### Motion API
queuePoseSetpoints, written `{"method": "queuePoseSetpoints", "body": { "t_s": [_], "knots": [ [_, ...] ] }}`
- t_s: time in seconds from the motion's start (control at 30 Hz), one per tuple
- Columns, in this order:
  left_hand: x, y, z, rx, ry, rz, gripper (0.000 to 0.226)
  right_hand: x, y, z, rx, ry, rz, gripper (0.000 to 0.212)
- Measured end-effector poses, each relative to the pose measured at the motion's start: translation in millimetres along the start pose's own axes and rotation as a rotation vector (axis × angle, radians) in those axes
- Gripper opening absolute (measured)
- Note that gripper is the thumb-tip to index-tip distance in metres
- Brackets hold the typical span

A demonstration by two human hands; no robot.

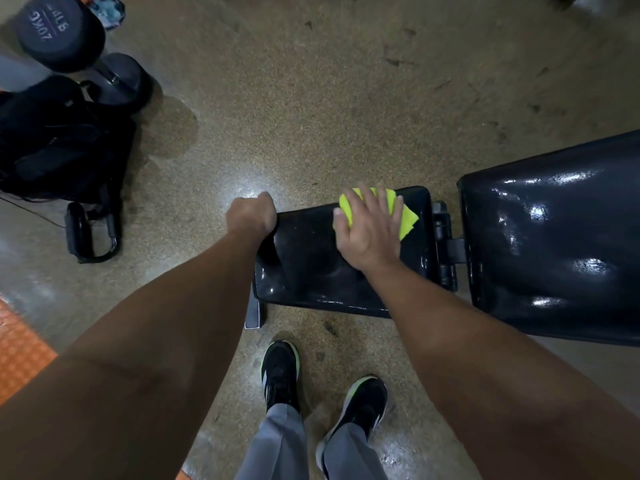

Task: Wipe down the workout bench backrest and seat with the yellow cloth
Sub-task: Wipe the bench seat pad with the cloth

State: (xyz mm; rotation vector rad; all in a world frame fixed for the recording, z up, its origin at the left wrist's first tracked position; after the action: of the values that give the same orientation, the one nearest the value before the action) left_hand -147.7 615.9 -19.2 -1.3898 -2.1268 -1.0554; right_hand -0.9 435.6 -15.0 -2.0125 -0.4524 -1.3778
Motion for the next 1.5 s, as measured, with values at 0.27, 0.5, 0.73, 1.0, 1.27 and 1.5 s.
{"method": "queuePoseSetpoints", "body": {
  "t_s": [0.27, 0.5, 0.73, 1.0, 1.27, 1.5],
  "knots": [
    [1, -2, -1, 0.001, -0.008, -0.024, 0.048, -6, -11, -24, 0.218, -0.04, 0.036, 0.066],
    [1, -1, 1, 0.002, 0.004, 0.007, 0.05, -5, -35, -14, 0.043, -0.043, 0.018, 0.07],
    [0, -1, 1, 0.0, 0.005, 0.035, 0.049, -4, -17, -21, 0.148, -0.023, 0.04, 0.069],
    [-2, -5, 2, 0.002, -0.011, -0.024, 0.049, -10, -62, -26, 0.139, 0.001, 0.107, 0.062],
    [-3, -3, 2, -0.014, -0.049, -0.036, 0.05, -6, -43, 13, -0.003, 0.002, 0.03, 0.067],
    [-2, -4, 1, -0.011, -0.032, -0.035, 0.049, -10, -62, -44, 0.251, 0.034, 0.109, 0.063]
  ]
}}
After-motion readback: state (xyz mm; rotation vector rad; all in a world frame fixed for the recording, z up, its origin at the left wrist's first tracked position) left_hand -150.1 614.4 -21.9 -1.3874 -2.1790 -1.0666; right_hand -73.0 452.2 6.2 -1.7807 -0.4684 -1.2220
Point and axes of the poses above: each hand's wrist, its own z-axis towards the middle knuckle, its own x-axis out of the back of the hand, y = z × x, the point moved 8 cm from there along z, towards the middle knuckle, and after that the axes turned 1 degree about -y, right-handed, at the moved point
